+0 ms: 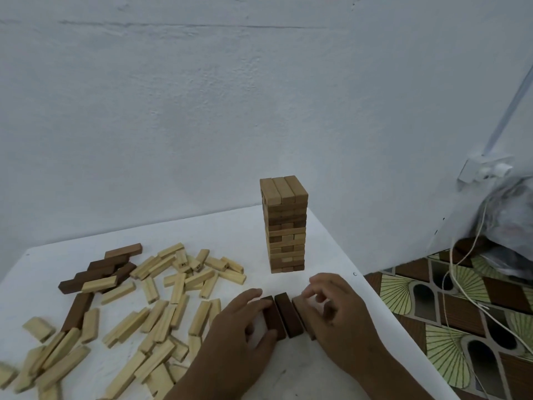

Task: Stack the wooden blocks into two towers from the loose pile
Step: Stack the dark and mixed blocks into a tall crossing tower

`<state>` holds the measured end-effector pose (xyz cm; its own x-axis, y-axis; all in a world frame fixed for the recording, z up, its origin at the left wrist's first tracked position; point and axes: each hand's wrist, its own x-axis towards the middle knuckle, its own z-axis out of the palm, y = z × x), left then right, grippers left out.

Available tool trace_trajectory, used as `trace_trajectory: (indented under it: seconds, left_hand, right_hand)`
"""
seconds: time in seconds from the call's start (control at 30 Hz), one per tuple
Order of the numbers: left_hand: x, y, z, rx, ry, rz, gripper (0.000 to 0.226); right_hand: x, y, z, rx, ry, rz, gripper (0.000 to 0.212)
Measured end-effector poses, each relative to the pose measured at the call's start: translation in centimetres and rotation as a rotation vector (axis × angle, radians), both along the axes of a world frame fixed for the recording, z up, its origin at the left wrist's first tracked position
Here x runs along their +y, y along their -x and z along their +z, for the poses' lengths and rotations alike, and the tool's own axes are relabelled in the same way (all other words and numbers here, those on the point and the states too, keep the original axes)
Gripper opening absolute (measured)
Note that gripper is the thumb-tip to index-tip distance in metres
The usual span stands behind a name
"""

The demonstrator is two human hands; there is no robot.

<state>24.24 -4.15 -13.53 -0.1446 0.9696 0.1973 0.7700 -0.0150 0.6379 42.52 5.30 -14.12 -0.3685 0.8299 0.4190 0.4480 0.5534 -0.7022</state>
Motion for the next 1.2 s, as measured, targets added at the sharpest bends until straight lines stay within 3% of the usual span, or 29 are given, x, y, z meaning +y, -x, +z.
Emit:
trace_trajectory:
  seconds: [0.1,0.23,0.47,0.63,1.0,1.2]
  left_hand:
    - [0.0,0.2,-0.3,-0.003,-0.017,-0.036,0.062]
    - [0.1,0.4,-0.3,-0.002,-0.012,-0.046,0.064]
    - [0.5,1.0,0.9,-0.032,0.054,-0.099,0.051]
    - [0.9,1.3,1.4,-0.030,0.101,-0.176,0.043]
    - [0.7,1.6,1.8,-0.095,0.156,-0.110,0.048]
    - [0.5,1.8,1.8,-0.093,0.128,-0.124,0.042]
  right_hand:
    - [0.1,0.1,-0.1,-0.026,-0.074,0.072,0.004]
    - [0.1,0.2,0.1,-0.030,-0.175,0.088,0.009]
    - [0.1,-0.5,1.3,-0.109,0.104,0.274,0.038]
    - [0.2,-0.2,1.5,-0.227,0.101,0.284,0.042]
    - [-0.1,0.3,1.5,-0.236,0.073,0.272,0.033]
    - [-0.3,0.4,1.3,-0.245,0.073,0.272,0.041]
